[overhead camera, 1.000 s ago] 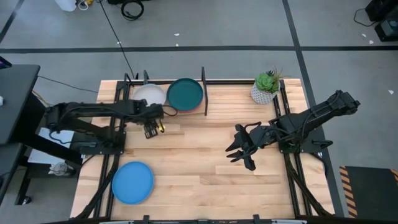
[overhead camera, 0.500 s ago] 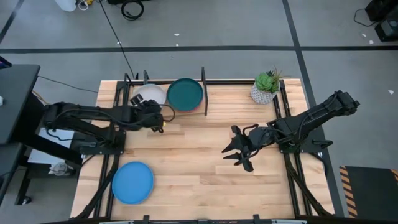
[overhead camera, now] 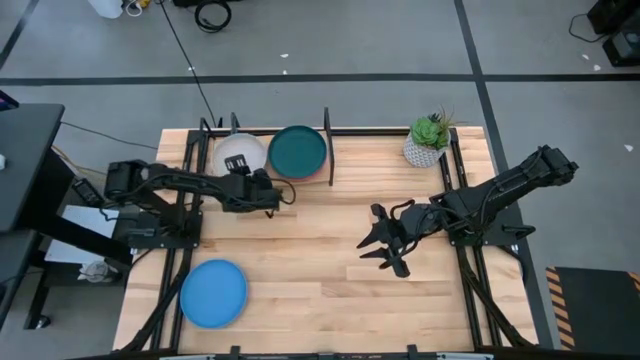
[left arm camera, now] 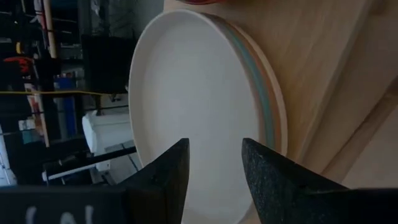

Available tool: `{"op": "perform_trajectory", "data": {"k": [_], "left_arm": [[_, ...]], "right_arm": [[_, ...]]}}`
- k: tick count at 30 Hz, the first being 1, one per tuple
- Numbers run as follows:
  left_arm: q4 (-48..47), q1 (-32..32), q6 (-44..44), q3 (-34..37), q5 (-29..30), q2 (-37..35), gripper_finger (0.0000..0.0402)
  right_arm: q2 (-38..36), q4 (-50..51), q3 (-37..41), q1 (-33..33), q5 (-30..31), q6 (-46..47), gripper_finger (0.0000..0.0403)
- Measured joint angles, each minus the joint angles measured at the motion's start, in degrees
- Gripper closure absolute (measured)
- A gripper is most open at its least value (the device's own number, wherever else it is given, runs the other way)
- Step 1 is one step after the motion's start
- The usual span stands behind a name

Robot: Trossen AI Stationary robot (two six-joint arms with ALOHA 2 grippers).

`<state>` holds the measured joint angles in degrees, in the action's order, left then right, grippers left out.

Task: Place and stack plates onto a shelf
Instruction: Stack the grey plate on the light blue plate, then stack the blue plate on the dark blue plate

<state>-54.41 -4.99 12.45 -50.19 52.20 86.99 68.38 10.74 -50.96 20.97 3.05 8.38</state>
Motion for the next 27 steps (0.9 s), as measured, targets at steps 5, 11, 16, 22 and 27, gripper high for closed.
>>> {"op": "perform_trajectory", "data": {"k": [5,11,16,22,27], "left_arm": [[-1.4,0.5,-0.2,-0.1,0.5,-1.5,0.0247],[-9.5,4.8,3.7,-4.0,-7.6,-8.1,0.0247],[-5.0,15.3,1.4,-4.2,-34.2,-12.1,0.0247],[-3.2,30.0,12.5,-4.2,-48.1,-11.2,0.0247],[-0.5,40.1,14.3,-4.2,-48.0,-8.0,0.0247]], "right_arm": [[0.0,0.1,0.0,0.0,-0.1,0.2,0.0282],[0.0,0.6,0.0,0.0,-0.1,0.7,0.0282],[0.0,1.8,0.0,0.0,-0.1,1.1,0.0282],[0.0,1.8,0.0,0.1,-0.1,1.1,0.0282],[0.0,1.8,0.0,0.6,-0.1,1.0,0.0282]]}}
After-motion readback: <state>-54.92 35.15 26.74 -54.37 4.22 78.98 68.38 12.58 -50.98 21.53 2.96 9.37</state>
